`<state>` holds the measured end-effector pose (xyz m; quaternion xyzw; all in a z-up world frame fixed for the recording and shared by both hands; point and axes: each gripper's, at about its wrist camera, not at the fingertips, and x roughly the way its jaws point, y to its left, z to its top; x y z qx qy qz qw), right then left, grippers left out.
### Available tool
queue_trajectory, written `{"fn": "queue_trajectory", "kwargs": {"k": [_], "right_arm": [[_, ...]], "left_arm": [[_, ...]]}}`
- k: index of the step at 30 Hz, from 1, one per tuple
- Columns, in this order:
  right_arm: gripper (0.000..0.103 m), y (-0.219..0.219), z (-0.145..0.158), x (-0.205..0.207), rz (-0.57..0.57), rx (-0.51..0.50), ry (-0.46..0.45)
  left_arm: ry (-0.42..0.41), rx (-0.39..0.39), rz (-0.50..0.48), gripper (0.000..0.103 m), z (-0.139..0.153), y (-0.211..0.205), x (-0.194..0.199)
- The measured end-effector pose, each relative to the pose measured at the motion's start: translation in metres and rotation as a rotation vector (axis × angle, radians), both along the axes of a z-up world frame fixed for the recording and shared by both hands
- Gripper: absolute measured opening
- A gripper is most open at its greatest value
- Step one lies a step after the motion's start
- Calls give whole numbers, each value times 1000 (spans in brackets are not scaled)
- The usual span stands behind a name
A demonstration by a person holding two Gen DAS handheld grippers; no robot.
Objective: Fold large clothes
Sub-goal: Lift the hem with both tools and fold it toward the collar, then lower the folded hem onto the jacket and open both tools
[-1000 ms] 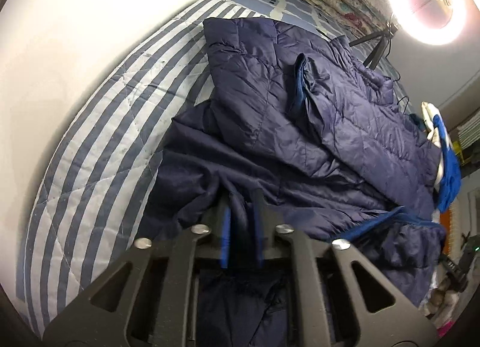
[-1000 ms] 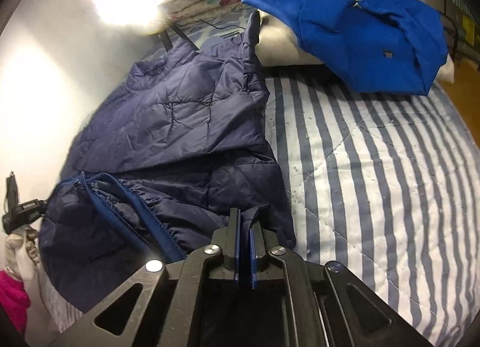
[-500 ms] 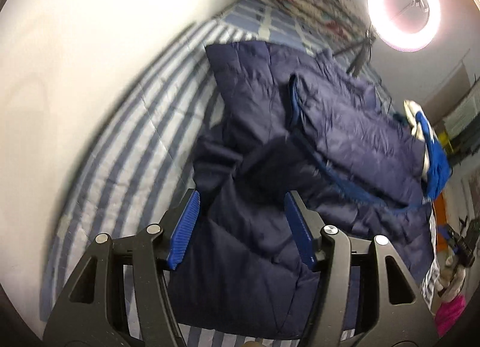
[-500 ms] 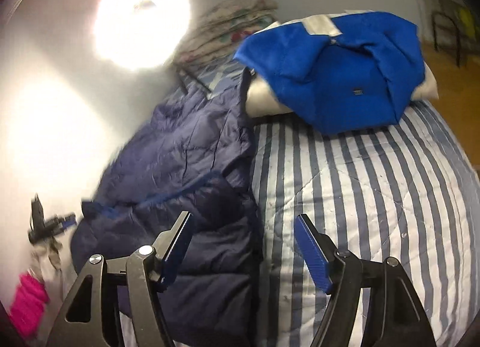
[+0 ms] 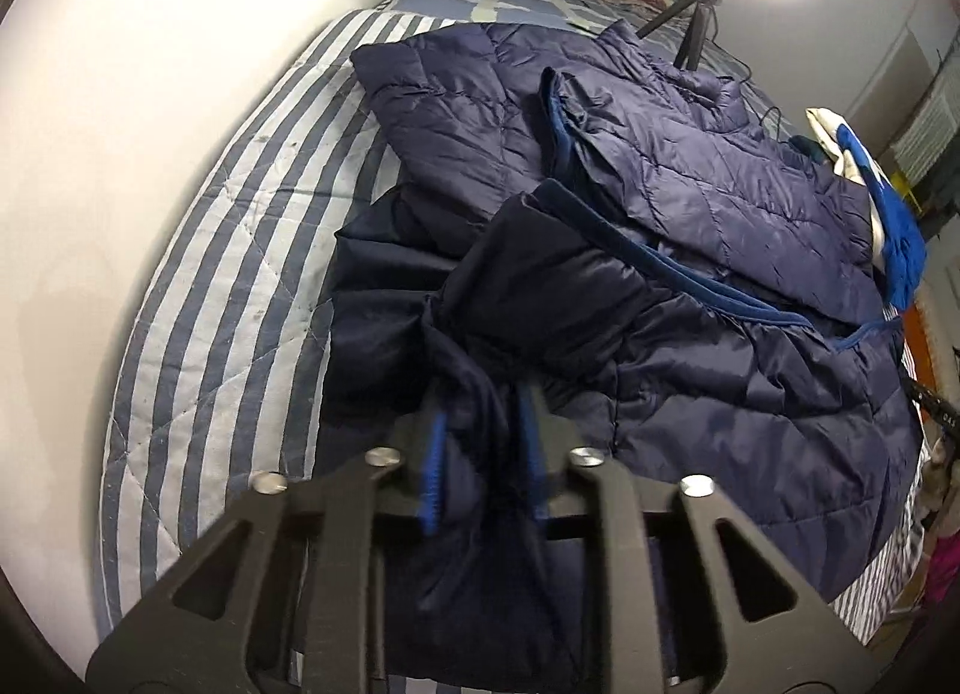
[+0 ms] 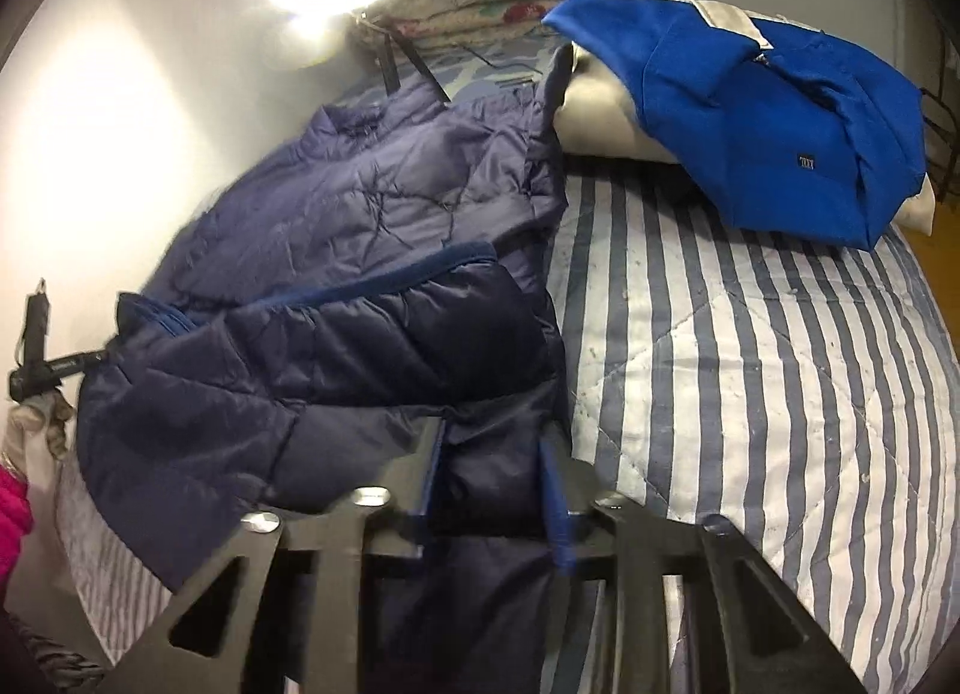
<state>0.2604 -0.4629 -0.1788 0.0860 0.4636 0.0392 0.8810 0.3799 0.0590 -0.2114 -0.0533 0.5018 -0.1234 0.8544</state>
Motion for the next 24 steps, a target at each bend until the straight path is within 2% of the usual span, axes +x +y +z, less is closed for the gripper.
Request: {"fn": "queue_trajectory", "kwargs": {"k": [2,4,5,6,8,10,13,15,16,18,21,24], "right_arm": [[26,2,1,-1,7,-5,-5],[29,2,2,-2,15,-12,0],[35,1,2,-3,6,-23,-1],[51,1,1,0,-6,-24,1],[64,-4,-1,3,-33,-11,0],[57,-5,-4,5,-31,5,6],[39,-1,-5,8,-4,18,2],[28,4,-5,9,8,-8,1],[22,7,-5,9,12,-26,1],[10,10,-3,8,6,-63,0],[3,14,5,2,-10,-114,-12],[1,17,19,-4,-23,-175,-34]], "left_arm": [[-9,6,-4,13,2,0,-1],[-13,8,0,13,3,0,-1],[-18,6,4,13,4,1,-1],[-17,8,13,13,4,1,-1],[-1,-2,23,29,3,3,2],[-5,-8,26,30,2,2,4],[-7,13,10,30,-4,-3,8],[-17,40,3,19,-7,-8,8],[-23,51,7,10,-8,-9,7],[-37,45,15,7,-5,-8,5],[-81,36,26,4,8,-3,-2],[-133,27,36,3,27,3,-10]]}}
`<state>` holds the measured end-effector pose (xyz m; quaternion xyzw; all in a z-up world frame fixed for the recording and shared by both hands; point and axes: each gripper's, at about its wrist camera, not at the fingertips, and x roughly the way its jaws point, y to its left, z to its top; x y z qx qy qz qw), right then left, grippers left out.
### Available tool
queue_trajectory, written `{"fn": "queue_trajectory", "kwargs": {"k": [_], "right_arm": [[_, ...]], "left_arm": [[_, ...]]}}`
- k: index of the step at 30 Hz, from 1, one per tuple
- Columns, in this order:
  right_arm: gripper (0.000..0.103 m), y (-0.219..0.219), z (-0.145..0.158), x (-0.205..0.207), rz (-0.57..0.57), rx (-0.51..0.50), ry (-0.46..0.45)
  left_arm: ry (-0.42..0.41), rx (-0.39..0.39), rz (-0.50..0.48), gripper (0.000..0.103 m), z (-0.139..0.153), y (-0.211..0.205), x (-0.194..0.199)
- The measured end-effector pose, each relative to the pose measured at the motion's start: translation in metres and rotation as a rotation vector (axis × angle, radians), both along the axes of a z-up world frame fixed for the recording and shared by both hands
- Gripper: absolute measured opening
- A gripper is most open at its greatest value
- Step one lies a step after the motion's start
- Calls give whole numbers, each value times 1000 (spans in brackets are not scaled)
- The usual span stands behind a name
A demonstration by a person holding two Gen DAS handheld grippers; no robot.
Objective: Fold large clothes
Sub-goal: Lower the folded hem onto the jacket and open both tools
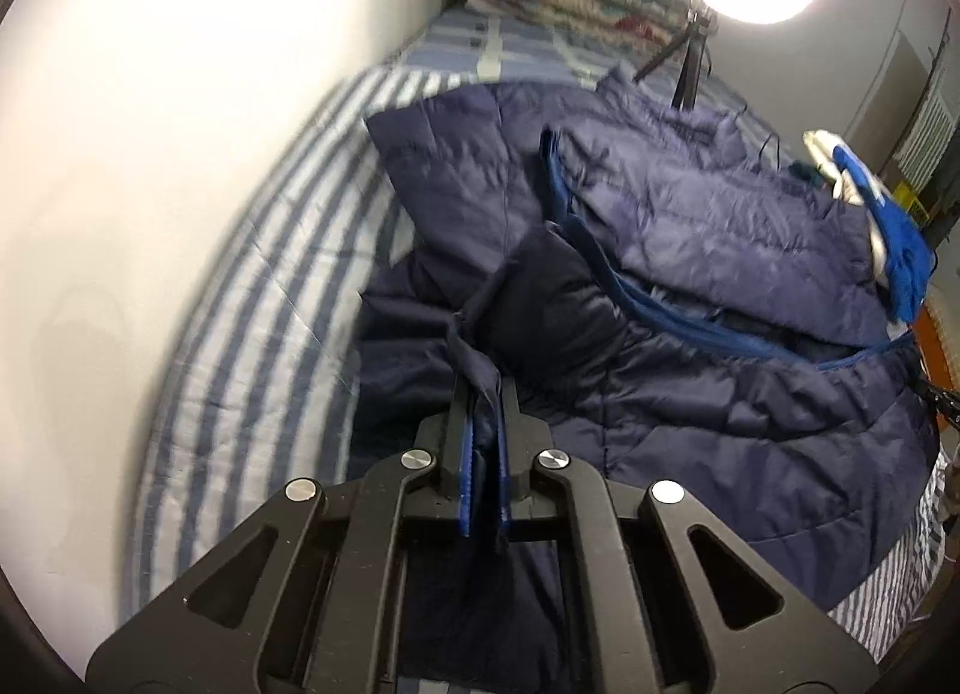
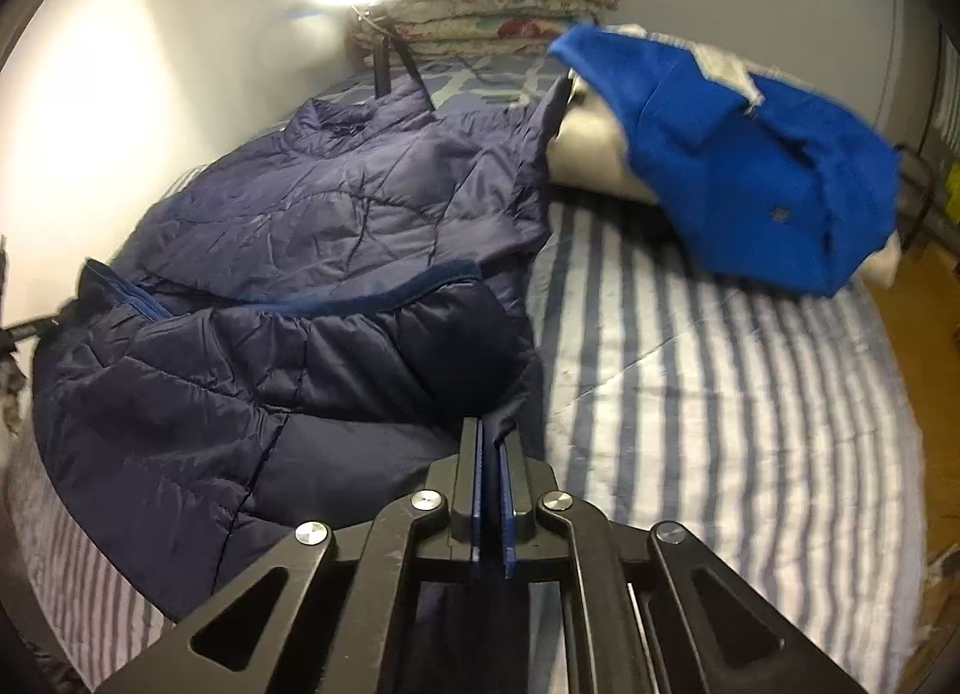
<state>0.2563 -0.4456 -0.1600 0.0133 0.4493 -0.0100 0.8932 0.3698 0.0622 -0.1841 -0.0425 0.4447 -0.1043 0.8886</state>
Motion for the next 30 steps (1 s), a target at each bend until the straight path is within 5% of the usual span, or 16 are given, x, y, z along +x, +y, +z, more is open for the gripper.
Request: {"fn": "queue_trajectory", "kwargs": {"k": [12,19,27,30], "right_arm": [[0,10,66,-18,-49,-112,-200],[0,1,90,-7,-85,-110,-281],[0,4,122,67,-141,-254,-369],[0,-14,130,106,-192,-214,-390]], "left_arm": [[-183,7,4,2,75,-6,-13],[-202,-18,53,2,90,-4,12],[-289,34,79,2,119,-20,90],[-305,52,82,2,116,-30,133]]}}
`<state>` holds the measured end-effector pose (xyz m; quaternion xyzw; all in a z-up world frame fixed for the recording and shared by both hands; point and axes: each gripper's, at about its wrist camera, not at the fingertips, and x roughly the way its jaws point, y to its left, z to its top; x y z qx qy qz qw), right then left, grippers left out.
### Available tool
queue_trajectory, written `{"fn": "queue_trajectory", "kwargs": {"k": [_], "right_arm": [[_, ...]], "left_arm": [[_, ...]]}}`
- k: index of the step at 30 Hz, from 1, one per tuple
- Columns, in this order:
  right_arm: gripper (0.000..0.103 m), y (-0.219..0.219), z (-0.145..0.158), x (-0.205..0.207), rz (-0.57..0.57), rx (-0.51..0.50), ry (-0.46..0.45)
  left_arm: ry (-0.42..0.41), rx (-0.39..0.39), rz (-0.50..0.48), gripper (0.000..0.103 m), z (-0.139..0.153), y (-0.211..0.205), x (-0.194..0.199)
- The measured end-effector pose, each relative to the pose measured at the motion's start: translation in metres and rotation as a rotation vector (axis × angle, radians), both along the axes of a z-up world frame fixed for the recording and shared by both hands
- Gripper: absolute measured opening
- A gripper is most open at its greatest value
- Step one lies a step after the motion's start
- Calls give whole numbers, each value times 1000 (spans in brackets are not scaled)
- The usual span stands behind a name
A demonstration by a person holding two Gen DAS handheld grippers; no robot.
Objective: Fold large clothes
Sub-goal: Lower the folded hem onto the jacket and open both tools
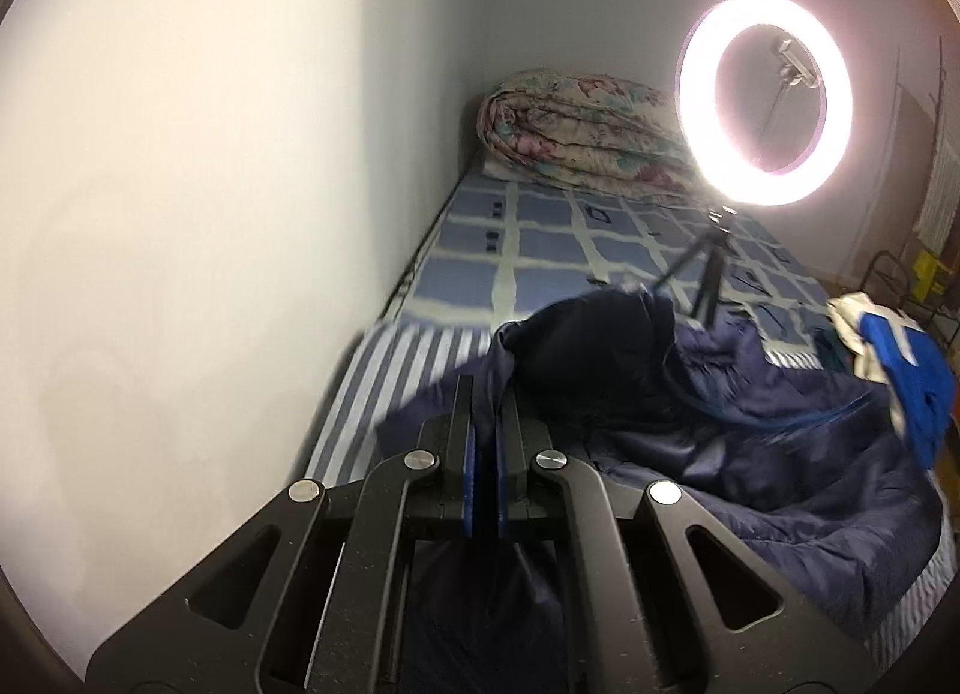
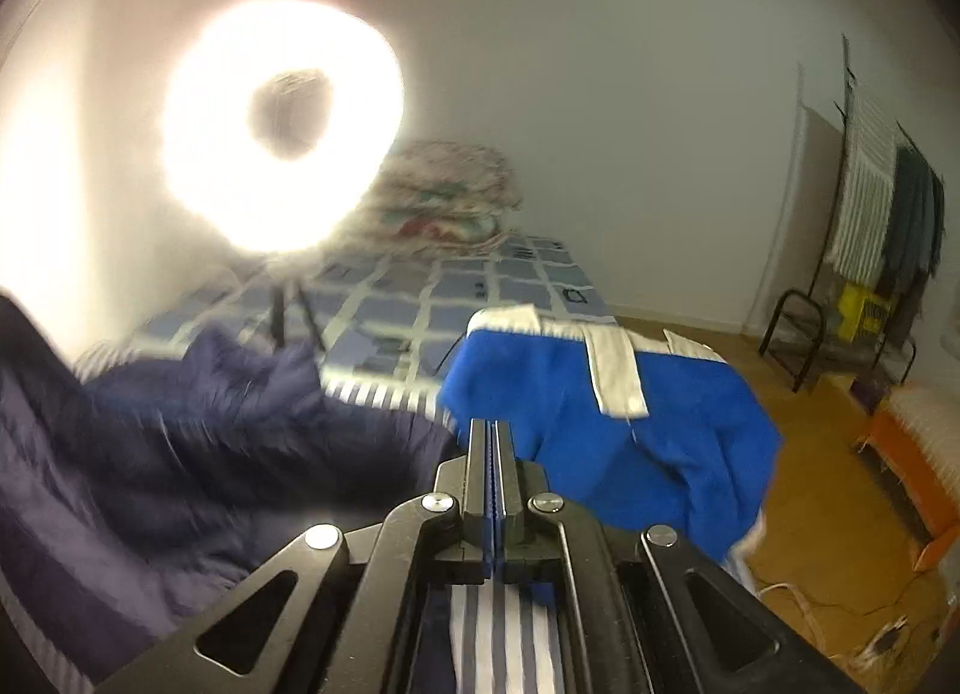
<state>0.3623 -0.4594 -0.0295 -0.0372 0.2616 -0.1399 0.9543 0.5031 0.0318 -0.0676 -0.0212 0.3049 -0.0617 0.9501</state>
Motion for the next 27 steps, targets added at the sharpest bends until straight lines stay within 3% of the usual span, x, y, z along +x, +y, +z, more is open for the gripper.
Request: {"fn": "queue_trajectory", "kwargs": {"k": [2,3,5,8,11,14,16,20,22,23,24,27], "right_arm": [[0,-13,-5,33,-7,40,12],[0,-17,-11,46,6,61,35],[0,-29,-34,75,93,210,136],[34,-32,-74,103,169,312,243],[36,-18,-107,121,233,286,320],[57,-5,-128,137,255,253,371],[57,4,-136,146,221,153,389],[59,1,-138,169,185,132,433],[54,3,-142,178,209,142,485],[21,4,-143,180,226,135,502],[2,7,-145,181,235,122,513],[0,13,-131,169,233,63,429]], "left_arm": [[5,37,6,2,-13,-10,33],[45,41,-1,2,-28,-15,55],[100,51,-5,2,-55,-19,77],[159,69,-42,2,-94,-23,88],[224,91,-74,2,-125,-24,93],[250,111,-97,2,-138,-29,94],[259,113,-103,2,-139,-31,96],[261,136,-109,2,-138,-32,97],[266,140,-106,2,-139,-33,100],[266,139,-104,2,-139,-32,101],[263,142,-102,2,-137,-33,102],[227,157,-98,2,-125,-33,104]]}}
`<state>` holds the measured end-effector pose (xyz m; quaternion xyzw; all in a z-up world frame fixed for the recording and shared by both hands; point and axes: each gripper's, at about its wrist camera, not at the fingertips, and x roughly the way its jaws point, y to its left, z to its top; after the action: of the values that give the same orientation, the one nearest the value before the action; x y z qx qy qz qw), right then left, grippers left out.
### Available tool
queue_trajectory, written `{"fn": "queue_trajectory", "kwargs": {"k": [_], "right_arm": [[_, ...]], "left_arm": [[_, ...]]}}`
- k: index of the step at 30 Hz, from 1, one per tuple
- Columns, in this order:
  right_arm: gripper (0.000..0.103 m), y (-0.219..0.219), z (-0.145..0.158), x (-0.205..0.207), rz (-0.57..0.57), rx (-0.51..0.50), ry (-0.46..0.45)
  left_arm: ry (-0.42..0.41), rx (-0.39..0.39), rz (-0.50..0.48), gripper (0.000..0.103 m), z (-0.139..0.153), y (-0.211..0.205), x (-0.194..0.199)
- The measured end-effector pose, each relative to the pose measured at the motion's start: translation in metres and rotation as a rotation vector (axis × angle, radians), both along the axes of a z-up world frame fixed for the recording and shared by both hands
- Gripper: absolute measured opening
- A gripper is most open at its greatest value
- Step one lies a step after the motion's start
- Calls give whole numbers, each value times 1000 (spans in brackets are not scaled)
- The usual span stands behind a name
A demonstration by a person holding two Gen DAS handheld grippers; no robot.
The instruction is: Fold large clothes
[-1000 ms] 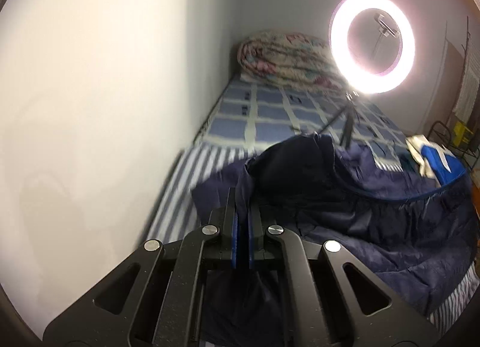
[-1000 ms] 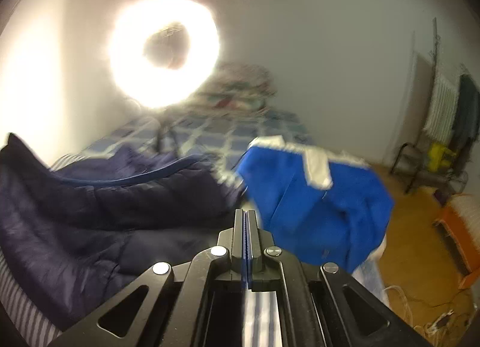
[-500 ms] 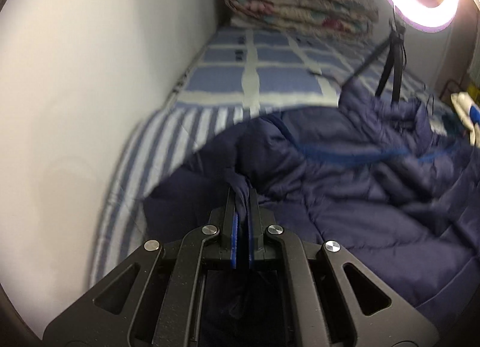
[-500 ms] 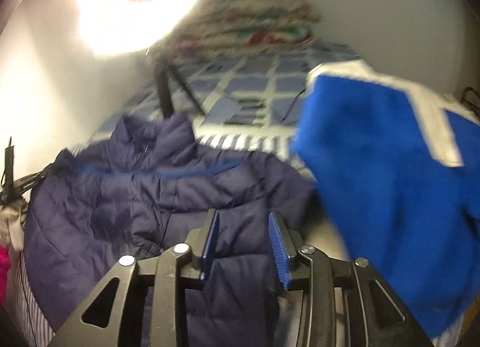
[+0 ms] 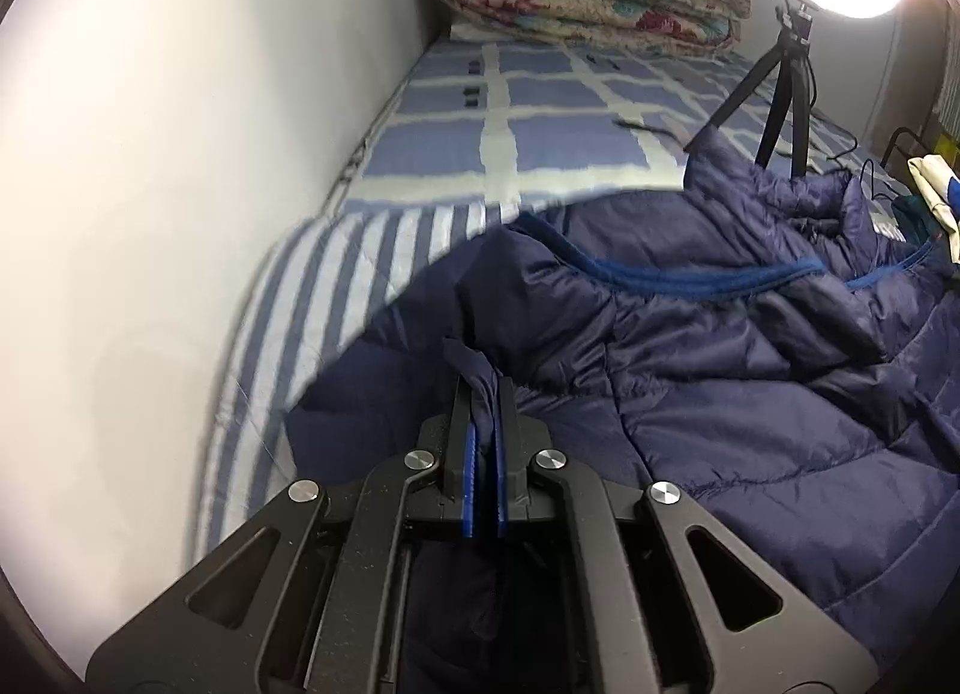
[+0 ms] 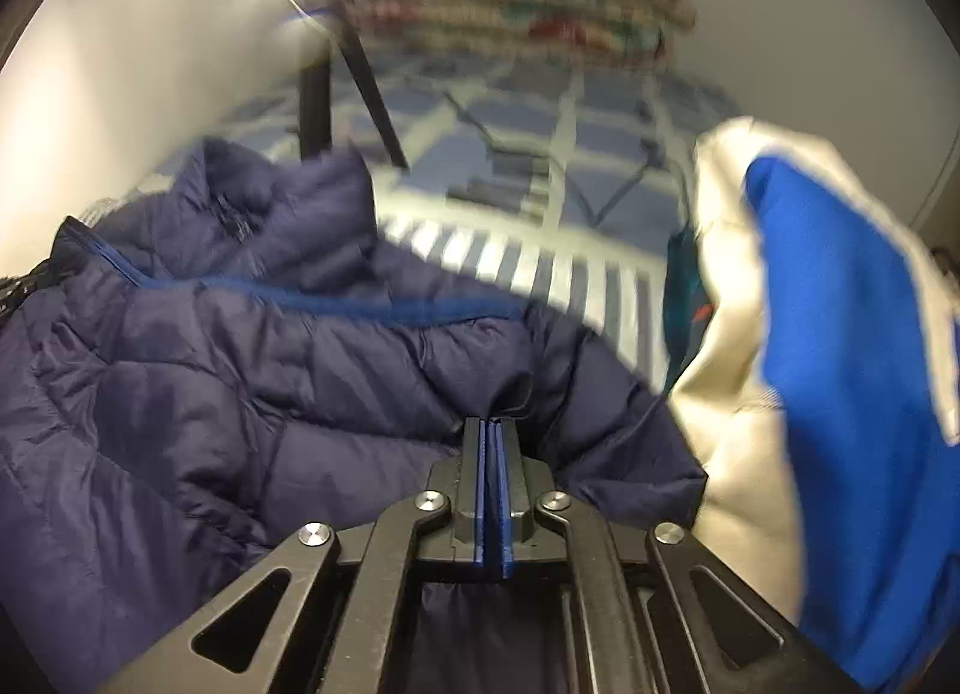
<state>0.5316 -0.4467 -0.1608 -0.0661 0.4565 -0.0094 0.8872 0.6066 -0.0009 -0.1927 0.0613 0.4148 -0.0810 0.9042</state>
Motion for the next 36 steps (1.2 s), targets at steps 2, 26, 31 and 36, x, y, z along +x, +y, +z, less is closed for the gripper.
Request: {"fn": "queue_trajectory", "kwargs": {"k": [2,26,31,36], "right_arm": [[0,-7,20,-9,-40,12,-90],[41,9,30,11,-127,-321,-148],[40,25,56,-43,-43,-127,-199],[40,59,54,-102,53,-32,-189]], "left_arm": [[-27,-3,11,2,10,3,4],[-106,28,100,44,41,-26,61],[-113,-86,-118,44,65,-76,-33],[-42,-91,-295,44,46,-145,-102]]}}
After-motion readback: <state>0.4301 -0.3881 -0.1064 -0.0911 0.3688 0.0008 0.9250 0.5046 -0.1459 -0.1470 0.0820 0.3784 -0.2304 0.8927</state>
